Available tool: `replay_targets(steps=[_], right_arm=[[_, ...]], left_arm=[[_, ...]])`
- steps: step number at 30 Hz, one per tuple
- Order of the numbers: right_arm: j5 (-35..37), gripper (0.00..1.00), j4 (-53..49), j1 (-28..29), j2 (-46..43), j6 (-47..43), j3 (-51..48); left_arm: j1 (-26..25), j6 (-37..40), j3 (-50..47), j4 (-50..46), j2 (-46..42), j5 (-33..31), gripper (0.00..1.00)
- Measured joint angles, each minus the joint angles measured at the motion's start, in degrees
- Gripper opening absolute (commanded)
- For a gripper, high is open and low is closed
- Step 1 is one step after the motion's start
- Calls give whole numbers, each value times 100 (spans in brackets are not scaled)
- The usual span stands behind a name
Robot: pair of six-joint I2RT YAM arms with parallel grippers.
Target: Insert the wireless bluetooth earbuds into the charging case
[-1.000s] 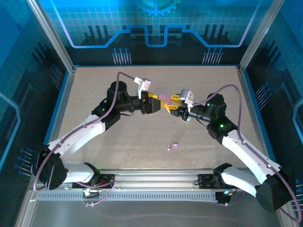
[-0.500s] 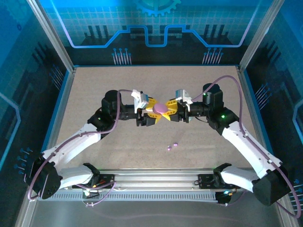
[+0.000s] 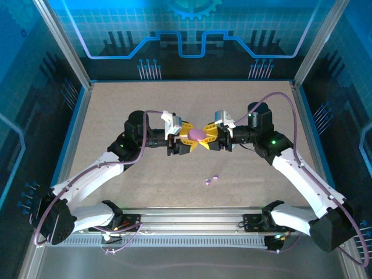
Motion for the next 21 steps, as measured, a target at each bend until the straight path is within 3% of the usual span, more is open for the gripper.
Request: replay_targets(steps=[12,21], right_arm=[[107,38,81,0,-7,20,-2],[175,44,-22,0,-4,201,7]], left_arm=[[-9,-74,98,-166,39,15,31],[-9,-57,127,-273,68,11,29]])
